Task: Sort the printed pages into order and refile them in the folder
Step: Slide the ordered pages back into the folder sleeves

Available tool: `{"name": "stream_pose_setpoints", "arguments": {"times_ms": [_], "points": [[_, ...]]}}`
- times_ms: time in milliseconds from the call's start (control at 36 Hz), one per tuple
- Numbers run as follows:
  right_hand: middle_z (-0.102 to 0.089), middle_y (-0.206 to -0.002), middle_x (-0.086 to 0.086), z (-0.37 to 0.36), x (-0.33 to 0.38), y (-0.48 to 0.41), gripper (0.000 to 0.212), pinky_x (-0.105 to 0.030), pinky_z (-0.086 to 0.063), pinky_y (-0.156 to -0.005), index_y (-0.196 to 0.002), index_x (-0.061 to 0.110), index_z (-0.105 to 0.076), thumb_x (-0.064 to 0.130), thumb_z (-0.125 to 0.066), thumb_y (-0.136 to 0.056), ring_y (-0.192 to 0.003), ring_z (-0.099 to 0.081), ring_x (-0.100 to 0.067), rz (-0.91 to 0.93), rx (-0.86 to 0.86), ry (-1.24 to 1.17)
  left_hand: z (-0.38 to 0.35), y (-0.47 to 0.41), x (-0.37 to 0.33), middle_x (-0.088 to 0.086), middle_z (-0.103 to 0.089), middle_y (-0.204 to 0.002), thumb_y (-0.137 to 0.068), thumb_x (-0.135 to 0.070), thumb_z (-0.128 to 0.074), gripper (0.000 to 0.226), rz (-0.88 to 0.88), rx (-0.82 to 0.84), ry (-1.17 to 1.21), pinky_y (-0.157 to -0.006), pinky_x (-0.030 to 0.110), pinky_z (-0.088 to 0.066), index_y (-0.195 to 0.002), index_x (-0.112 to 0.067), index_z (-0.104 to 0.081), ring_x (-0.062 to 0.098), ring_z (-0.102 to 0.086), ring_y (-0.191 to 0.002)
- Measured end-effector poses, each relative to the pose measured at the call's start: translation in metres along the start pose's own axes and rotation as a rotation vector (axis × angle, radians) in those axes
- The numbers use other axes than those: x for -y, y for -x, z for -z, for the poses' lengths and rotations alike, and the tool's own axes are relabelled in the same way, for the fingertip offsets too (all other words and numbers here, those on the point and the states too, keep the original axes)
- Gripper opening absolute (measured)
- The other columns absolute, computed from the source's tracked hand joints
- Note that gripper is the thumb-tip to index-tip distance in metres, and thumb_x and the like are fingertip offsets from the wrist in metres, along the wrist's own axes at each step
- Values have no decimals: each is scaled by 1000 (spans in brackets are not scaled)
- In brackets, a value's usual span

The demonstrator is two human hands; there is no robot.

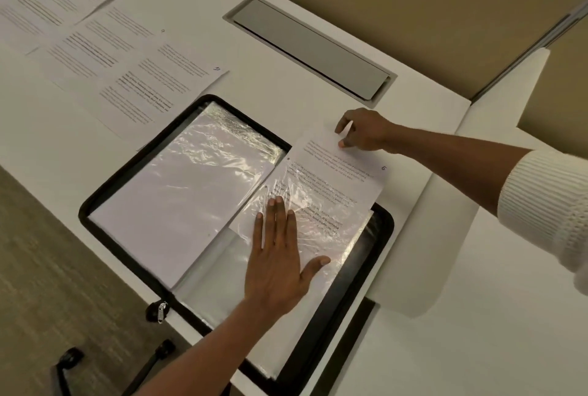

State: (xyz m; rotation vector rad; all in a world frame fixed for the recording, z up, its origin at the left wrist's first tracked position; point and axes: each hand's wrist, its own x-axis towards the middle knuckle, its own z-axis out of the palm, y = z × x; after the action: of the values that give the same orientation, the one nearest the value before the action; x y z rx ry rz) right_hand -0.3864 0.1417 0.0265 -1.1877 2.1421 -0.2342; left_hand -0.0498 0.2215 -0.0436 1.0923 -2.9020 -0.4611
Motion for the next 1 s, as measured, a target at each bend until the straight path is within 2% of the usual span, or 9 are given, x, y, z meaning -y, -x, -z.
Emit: {"name": "stream_pose_setpoints", "arguments": {"times_ms": [83, 194, 472, 583, 694, 806, 917, 1000], "points": [[-63, -96, 4, -7, 4, 7, 27, -41, -55, -92, -108, 19, -73, 8, -83, -85, -100, -67, -22, -8, -98, -46, 0, 0, 0, 18, 11, -175, -98, -84, -29, 108, -4, 11, 6, -130, 58, -14, -167, -4, -6, 32, 11, -162], [-64, -90, 7, -20, 10, 15, 28, -32, -51, -82, -106, 20, -77, 3, -80, -84, -93, -68, -15, -7, -144, -40, 1, -3, -3, 17, 14, -175, -97, -85, -27, 108, 15, 9, 37, -131, 57, -10, -167, -6, -6, 31, 14, -162], [-74, -86, 6, -48, 26, 36, 15, -21, -43, -67, -97, 22, -82, 12, -82, -86, -79, -65, -2, 3, -137, -127, 5, -3, 12, 16, 9, -175, -99, -84, -20, 102, -34, 34, 87, -131, 55, -9, -167, -7, -20, 28, 16, -162], [-74, -82, 9, -54, 35, 46, 12, -21, -47, -69, -95, 22, -84, 14, -81, -87, -76, -66, -2, -28, -144, -148, 11, -1, 17, 15, 10, -175, -100, -82, -14, 99, -68, 94, 69, -132, 51, 0, -167, -9, -22, 28, 20, -161], [-79, -92, 5, -64, 43, 54, 9, -30, -55, -82, -97, 21, -84, 26, -79, -90, -88, -69, -9, -49, -136, -135, 20, -3, 26, 15, 5, -175, -102, -81, -15, 97, -104, 99, 62, -130, 48, 4, -165, -9, -29, 30, 16, -161], [-77, -91, 10, -79, 52, 62, 12, -27, -55, -82, -94, 26, -84, 36, -82, -88, -89, -69, -7, -53, -113, -148, 29, -4, 36, 13, 14, -175, -102, -80, -12, 96, -160, 157, 60, -125, 42, 15, -167, -10, -22, 28, 25, -158], [-74, -87, 13, -95, 60, 71, 19, -22, -48, -75, -96, 25, -83, 38, -87, -83, -85, -66, -2, -54, -103, -144, 35, -6, 45, 14, 16, -174, -101, -81, -12, 97, -206, 177, 64, -124, 40, 18, -167, -10, -20, 28, 25, -159], [-72, -89, 12, -104, 67, 77, 28, -25, -51, -79, -103, 22, -80, 39, -88, -82, -86, -67, -3, -76, -101, -124, 36, -6, 49, 13, 18, -174, -101, -81, -12, 98, -222, 193, 72, -125, 41, 18, -168, -10, -14, 27, 26, -159]]}}
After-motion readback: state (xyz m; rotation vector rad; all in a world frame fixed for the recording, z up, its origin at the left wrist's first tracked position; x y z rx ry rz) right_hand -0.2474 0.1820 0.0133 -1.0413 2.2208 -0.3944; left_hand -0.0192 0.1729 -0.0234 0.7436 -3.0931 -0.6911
